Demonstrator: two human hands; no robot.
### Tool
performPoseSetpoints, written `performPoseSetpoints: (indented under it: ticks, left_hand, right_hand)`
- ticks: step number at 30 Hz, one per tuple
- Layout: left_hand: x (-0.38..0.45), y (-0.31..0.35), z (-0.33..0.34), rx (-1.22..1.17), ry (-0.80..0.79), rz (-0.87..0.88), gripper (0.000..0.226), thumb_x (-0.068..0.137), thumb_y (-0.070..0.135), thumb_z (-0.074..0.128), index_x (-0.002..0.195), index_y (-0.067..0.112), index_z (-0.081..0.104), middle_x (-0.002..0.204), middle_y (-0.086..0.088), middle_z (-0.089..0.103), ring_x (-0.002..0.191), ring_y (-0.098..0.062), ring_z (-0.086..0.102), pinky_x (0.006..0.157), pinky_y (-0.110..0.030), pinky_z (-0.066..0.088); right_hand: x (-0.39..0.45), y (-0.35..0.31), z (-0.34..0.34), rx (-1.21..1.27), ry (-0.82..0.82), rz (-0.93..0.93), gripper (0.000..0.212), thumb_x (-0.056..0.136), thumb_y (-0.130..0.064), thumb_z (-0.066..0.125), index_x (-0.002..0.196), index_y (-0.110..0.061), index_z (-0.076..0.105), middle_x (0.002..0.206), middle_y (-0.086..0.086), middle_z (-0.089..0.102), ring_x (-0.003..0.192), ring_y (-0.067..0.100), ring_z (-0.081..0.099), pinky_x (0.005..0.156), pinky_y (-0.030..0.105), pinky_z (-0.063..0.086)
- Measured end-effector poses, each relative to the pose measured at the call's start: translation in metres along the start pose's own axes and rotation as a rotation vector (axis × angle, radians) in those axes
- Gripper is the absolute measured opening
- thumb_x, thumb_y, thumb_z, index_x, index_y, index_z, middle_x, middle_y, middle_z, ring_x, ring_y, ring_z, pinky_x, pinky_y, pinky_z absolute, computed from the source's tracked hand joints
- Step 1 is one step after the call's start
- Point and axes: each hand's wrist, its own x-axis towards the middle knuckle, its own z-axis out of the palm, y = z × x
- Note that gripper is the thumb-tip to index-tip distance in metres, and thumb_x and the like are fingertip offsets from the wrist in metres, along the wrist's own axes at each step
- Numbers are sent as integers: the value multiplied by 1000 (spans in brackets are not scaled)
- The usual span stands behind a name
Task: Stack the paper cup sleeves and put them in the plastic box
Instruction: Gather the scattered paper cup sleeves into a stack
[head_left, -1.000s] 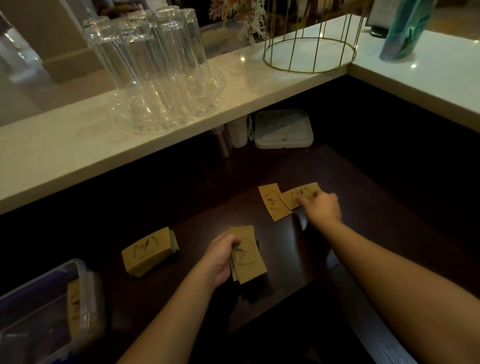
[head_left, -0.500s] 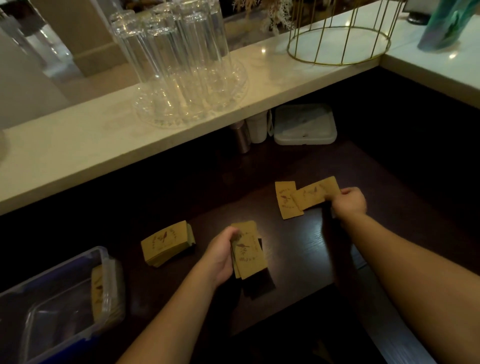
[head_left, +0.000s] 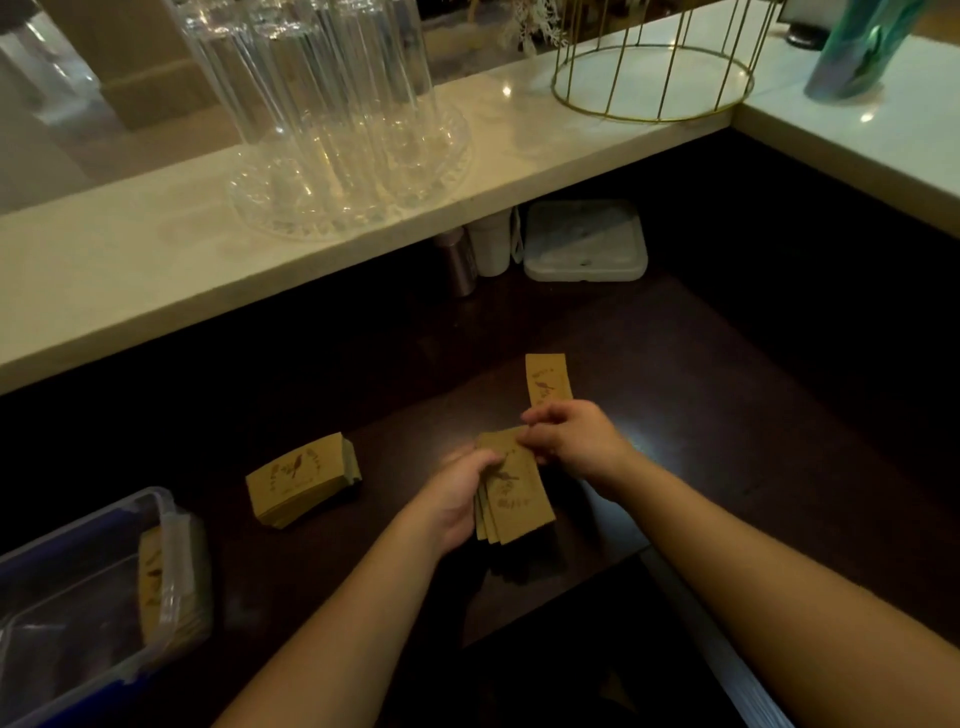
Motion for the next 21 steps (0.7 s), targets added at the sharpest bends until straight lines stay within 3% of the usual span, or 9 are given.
performPoseSetpoints:
  ticks: [3,5,7,11,14,17,21]
  left_hand:
    - [-4,1,-5,29,58,32,29,95,6,47,122,9,58,106,-21,69,89,-30,70,67,-41,57]
    - [-8,3,-12,17,98,23,25,95,8,48,117,14,60,101,-17,71,84,-27,72,62,-39,58]
    - [-12,4,-21,0,128,45,28,95,9,49,121,15,57,104,-18,69,88,-28,70,65,-41,57]
    - [-24,3,-38,-39,184,104,29,96,10,49,123,14,58,105,-17,69,91,-29,69,67,-42,56]
    - [-31,3,-51,-111,251,135,30,96,8,48,125,13,57,113,-20,67,98,-32,66,77,-46,56]
    - [-39,2,-63,-197,316,159,28,97,11,48,122,14,58,117,-20,66,102,-33,65,81,-47,54]
    - [-46,0,-80,-261,345,167,24,97,21,50,117,16,60,113,-17,69,99,-30,68,80,-45,56]
  right_hand:
    - [12,8,5,-77,122,14,19,83,-17,70,100,-10,65,82,7,67,63,15,62,59,30,54]
    - [24,9,-1,-271,282,-3,22,87,-26,65,102,-11,68,92,9,70,77,18,65,67,35,55]
    - [34,6,-9,-506,407,16,38,88,-37,61,112,-8,64,110,15,65,95,27,63,82,43,53]
    - [48,2,-7,-699,446,155,66,83,-57,57,118,-2,57,129,21,43,114,38,46,87,45,42]
    - [50,7,9,-822,482,120,72,80,-54,61,125,2,50,132,22,39,121,39,37,91,47,41]
    - [51,4,13,-756,483,130,73,78,-44,69,129,3,45,133,24,43,122,42,40,96,49,40]
    - [39,-15,13,-471,414,116,36,85,-25,67,114,-6,57,116,19,64,105,35,60,91,51,49]
